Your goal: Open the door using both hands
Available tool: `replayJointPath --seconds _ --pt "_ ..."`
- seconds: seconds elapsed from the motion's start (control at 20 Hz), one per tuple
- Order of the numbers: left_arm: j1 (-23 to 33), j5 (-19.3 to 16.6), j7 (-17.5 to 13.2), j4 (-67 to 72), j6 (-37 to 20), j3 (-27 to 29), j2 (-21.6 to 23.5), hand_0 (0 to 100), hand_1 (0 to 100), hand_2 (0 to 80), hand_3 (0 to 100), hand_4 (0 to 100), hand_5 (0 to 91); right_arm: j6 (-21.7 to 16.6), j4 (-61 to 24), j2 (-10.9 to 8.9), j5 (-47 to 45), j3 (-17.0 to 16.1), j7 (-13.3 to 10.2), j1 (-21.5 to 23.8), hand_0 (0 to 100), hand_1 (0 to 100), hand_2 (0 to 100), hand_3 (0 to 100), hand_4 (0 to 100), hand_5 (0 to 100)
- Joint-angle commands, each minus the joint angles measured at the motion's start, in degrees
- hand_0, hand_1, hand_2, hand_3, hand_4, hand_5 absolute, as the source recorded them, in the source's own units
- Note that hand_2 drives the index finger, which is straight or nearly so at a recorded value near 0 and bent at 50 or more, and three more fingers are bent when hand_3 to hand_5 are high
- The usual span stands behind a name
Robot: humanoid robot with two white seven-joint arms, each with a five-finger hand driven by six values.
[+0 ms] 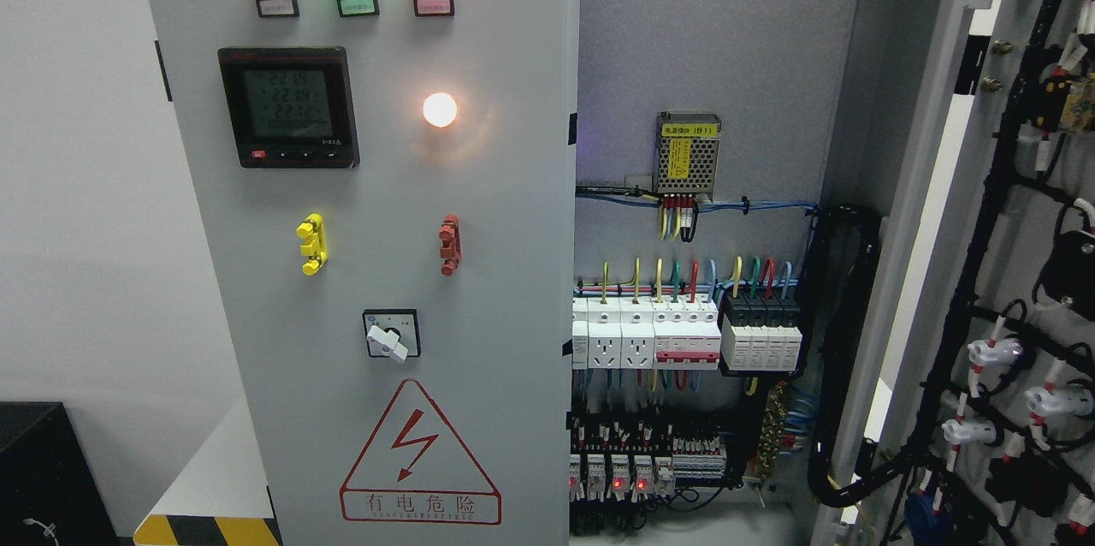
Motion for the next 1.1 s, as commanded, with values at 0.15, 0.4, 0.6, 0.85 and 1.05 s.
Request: replayJointPath --seconds 0.15,0.4,0.6,0.85,1.05 --pt "1.1 -0.7 -0.3 6.2 0.0 8.0 -7.6 0 0 0.0 0 0 0.0 13.9 -9.3 -1.98 -1.5 6.8 0.1 -19.0 0 0 0 0 0 0" --pt "1.1 5.7 -0.5 6.4 -0.1 7.7 -7.6 0 0 0.0 0 0 0.0 26.4 -8.6 0.82 -1.8 6.2 0.1 -28.3 0 0 0 0 0 0" --pt "1.1 5.7 -0.5 6.3 -0.2 7.1 -7.6 0 0 0.0 0 0 0.0 35.3 -4.7 3.99 -1.8 4.9 0.2 -35.8 0 0 0 0 0 0" --pt "1.1 6.2 -0.5 5.8 -0.6 4.1 -7.6 0 0 0.0 0 0 0.0 41.1 1.0 5.58 -3.9 1.9 1.1 -42.3 0 0 0 0 0 0" --pt "0.4 5.8 -0.5 5.6 -0.7 4.0 -7.6 0 0 0.0 0 0 0.0 43.8 4.5 5.58 -10.3 0.7 4.8 -47.1 0 0 0 0 0 0"
